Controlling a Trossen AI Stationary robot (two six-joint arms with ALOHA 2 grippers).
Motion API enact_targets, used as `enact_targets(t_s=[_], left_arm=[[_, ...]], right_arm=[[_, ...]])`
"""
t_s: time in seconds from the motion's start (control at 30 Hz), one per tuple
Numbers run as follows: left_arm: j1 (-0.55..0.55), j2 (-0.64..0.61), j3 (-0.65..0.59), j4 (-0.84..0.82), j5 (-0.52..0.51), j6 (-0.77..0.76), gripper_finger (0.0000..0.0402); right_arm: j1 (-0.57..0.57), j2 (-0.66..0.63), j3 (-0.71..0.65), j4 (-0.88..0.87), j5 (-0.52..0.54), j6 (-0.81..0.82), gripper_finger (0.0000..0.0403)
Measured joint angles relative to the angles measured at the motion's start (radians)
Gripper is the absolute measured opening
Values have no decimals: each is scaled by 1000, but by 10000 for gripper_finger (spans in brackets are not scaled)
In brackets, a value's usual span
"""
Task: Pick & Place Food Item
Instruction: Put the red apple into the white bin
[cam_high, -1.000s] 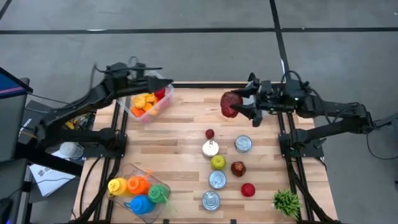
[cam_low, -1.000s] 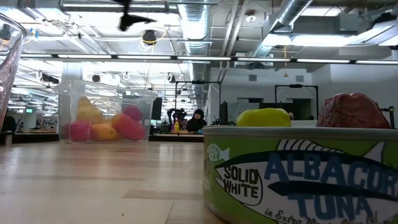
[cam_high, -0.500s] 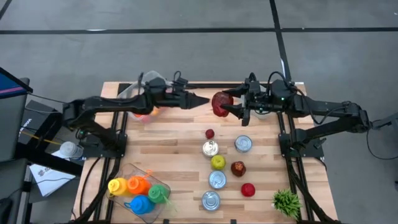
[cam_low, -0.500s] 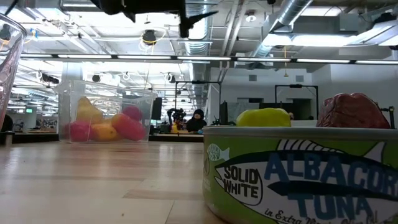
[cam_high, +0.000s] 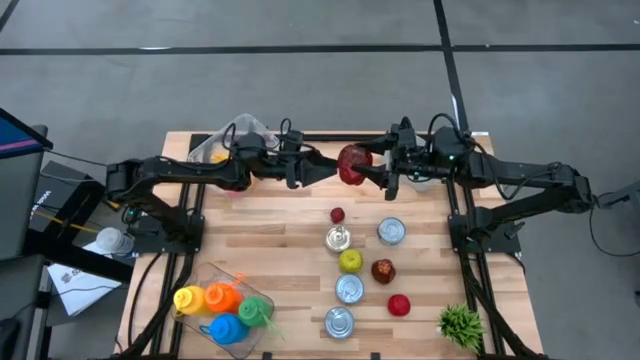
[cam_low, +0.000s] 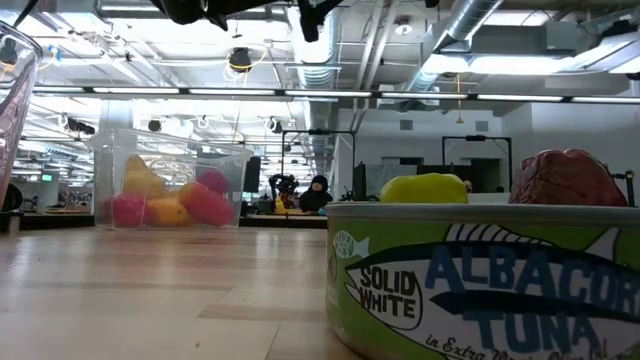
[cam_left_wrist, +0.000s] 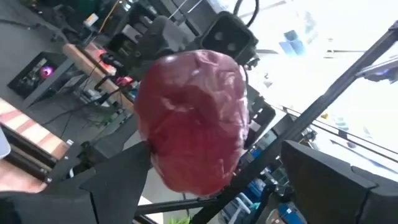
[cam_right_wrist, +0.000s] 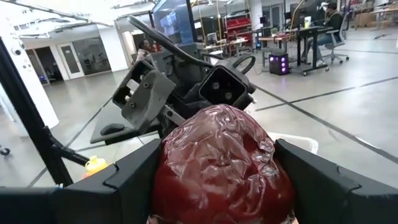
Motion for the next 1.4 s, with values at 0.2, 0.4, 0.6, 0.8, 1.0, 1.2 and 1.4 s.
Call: enact_targets(t_s=[0.2,0.4,0.6,0.8,1.0,1.2,1.4], left_arm=[[-6,1,-1,-28,-14,11,350],[-7,7,0,-55,-26,15,350],[-8,8,0,-63,-26,15,350],[-12,8,0,-72,9,15,350],[-25,8,0,-78,17,15,350],[-25,8,0,-80,15,16,350],[-28,8,0,-78,16,34,350]], right_arm=[[-10,20,-1,15,-18,0,286],[-8,59,-2,54,-31,6,286],[-7,101,0,86,-46,14,286],[-10,113,0,131,-51,27,286],[-28,112,0,158,-77,28,286],[-21,112,0,166,-87,36,286],[0,112,0,166,-83,43,286]])
